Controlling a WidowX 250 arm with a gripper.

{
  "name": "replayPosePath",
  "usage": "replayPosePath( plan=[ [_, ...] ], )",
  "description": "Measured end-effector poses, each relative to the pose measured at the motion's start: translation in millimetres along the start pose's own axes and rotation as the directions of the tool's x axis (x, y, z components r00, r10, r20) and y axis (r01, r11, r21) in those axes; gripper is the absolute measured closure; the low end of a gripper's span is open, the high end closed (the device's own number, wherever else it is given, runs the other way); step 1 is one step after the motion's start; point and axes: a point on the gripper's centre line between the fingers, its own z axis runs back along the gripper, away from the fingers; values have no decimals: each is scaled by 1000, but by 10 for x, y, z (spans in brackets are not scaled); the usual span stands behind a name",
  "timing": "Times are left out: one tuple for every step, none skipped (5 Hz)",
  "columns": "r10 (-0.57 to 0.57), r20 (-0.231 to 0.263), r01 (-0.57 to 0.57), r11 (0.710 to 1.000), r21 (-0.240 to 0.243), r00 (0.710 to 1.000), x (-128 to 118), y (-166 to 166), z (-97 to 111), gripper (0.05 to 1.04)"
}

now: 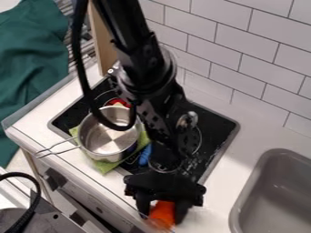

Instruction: Moved the carrot from the lower right corner to the silver pot

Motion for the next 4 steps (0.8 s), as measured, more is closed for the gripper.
replayPosePath(
  plan=[
    [-45,-2,45,999,3,999,16,-16,17,517],
    [-129,80,128,992,12,988,69,-33,284,518],
    [-196,254,192,980,44,947,315,-67,797,524],
    [-205,289,188,978,86,935,639,82,1022,527]
  ],
)
